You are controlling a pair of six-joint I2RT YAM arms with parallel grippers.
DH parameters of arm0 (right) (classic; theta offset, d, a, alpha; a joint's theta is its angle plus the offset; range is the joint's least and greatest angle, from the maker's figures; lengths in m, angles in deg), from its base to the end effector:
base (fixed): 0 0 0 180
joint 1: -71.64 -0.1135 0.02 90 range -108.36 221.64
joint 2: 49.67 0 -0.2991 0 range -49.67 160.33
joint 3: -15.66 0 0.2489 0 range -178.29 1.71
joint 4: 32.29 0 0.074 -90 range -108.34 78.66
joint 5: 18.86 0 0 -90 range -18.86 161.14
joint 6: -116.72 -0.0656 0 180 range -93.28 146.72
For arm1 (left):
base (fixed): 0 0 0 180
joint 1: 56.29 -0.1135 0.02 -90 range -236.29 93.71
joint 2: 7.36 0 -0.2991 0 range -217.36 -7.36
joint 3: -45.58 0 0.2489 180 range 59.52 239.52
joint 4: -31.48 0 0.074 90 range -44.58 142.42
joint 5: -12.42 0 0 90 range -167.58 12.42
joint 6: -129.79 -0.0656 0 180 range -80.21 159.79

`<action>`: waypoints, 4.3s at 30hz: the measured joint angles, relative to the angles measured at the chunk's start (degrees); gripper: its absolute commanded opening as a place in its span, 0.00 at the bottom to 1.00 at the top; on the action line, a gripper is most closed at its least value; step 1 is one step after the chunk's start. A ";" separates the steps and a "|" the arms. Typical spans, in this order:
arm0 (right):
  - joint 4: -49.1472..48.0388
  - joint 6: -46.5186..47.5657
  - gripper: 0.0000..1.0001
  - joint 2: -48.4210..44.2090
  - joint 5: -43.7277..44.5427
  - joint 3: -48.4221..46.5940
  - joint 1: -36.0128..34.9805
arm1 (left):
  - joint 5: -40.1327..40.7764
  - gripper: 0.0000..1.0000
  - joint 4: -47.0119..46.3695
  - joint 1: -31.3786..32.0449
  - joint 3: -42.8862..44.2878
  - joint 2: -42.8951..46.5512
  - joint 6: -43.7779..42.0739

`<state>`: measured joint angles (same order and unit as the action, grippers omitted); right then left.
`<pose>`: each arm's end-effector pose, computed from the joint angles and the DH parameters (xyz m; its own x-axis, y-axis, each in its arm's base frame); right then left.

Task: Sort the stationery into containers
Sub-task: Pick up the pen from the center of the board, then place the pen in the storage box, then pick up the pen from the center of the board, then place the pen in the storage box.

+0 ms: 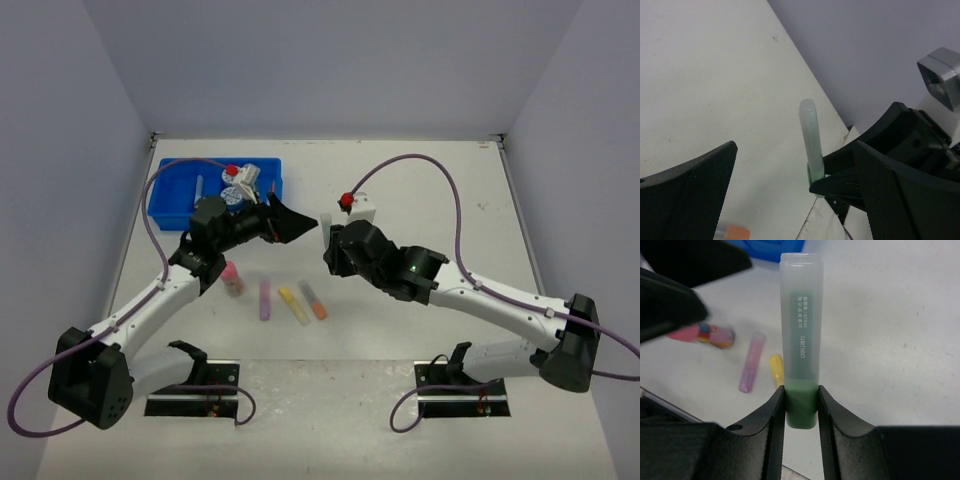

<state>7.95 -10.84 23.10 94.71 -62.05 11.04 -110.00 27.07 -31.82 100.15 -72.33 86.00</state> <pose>0.1646 0.2388 0.3431 -0.6140 0.0485 -0.7878 -0.3331 0.8890 0.3143 0.2284 -0.1426 0.3261 -0.6685 -0.3653 -0.6479 0.5092 0.4101 -0.7567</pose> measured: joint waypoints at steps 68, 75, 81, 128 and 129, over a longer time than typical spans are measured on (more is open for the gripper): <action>3.80 11.05 0.64 23.50 -11.27 -6.05 3.76 | 45.29 1.00 36.06 -19.40 40.74 -26.47 -27.71; 7.81 11.15 0.55 31.96 -13.90 -8.37 -1.35 | 33.55 1.00 26.78 -17.02 24.50 4.36 -16.31; 8.60 11.23 0.32 35.58 -15.97 -8.40 -1.66 | 28.94 1.00 26.13 -16.57 15.20 11.32 -15.37; -10.39 6.01 0.99 -1.28 -2.01 2.43 4.17 | 5.73 0.00 0.01 4.19 10.69 -9.96 -3.46; -10.03 5.41 0.99 -1.52 -1.54 2.83 5.40 | 7.53 0.00 2.23 1.69 13.68 -11.11 -4.97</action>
<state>-2.08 -5.43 21.58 93.17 -59.21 16.44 -102.47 29.29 -30.13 113.83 -83.45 81.03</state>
